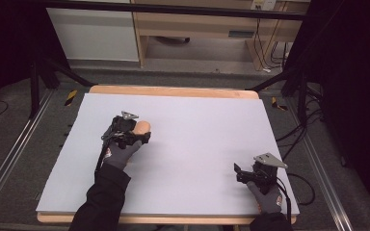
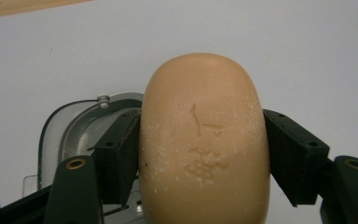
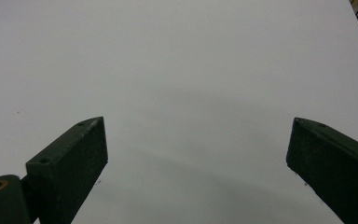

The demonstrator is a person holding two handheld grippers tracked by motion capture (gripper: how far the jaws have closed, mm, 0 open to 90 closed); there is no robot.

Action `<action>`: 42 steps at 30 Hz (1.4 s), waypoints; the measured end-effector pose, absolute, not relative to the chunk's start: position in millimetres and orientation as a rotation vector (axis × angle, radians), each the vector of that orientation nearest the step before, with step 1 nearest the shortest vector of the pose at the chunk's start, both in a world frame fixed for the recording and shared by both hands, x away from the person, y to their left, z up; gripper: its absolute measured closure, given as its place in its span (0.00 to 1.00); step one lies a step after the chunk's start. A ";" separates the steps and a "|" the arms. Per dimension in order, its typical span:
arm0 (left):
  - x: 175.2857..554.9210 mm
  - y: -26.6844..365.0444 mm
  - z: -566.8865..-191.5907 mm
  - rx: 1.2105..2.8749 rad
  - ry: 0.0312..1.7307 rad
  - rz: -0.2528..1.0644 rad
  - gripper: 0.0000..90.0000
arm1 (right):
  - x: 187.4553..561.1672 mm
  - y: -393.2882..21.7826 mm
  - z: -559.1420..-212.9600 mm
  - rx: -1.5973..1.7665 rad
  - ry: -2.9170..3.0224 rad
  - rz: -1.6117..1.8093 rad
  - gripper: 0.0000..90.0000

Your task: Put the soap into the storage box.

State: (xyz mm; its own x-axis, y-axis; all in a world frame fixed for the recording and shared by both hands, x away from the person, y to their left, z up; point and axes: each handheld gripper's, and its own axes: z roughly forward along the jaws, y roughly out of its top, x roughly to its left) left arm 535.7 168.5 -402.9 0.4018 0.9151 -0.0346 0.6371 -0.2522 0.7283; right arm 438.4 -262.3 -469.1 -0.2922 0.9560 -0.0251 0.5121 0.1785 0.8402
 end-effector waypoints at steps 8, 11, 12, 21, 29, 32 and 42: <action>537.6 181.1 -402.2 1.970 1.354 0.544 0.35 | 438.4 -262.1 -469.0 1.380 1.889 1.007 0.06; 538.8 185.0 -403.9 1.965 1.368 0.543 0.35 | 438.4 -261.9 -469.1 1.379 1.891 1.007 0.06; 539.1 186.3 -404.4 1.965 1.372 0.545 0.35 | 438.4 -261.9 -469.1 1.378 1.890 1.007 0.06; 540.3 195.0 -410.2 1.960 1.402 0.549 0.35 | 438.4 -261.8 -469.1 1.377 1.890 1.005 0.06; 540.6 201.2 -414.2 1.961 1.419 0.543 0.35 | 438.5 -261.4 -469.2 1.380 1.892 1.007 0.06; 540.7 201.0 -416.2 1.962 1.423 0.541 0.35 | 438.5 -261.4 -469.2 1.380 1.892 1.007 0.06; 541.4 202.4 -421.0 1.972 1.435 0.539 0.35 | 438.4 -261.3 -469.1 1.384 1.892 1.009 0.06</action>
State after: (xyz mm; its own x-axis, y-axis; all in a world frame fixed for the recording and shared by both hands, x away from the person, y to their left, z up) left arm 541.4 202.4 -421.0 0.3223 0.9459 -0.0382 0.6866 -0.2058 0.6973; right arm 438.4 -261.3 -469.1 -0.2923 0.9561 -0.0200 0.5162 0.1754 0.8383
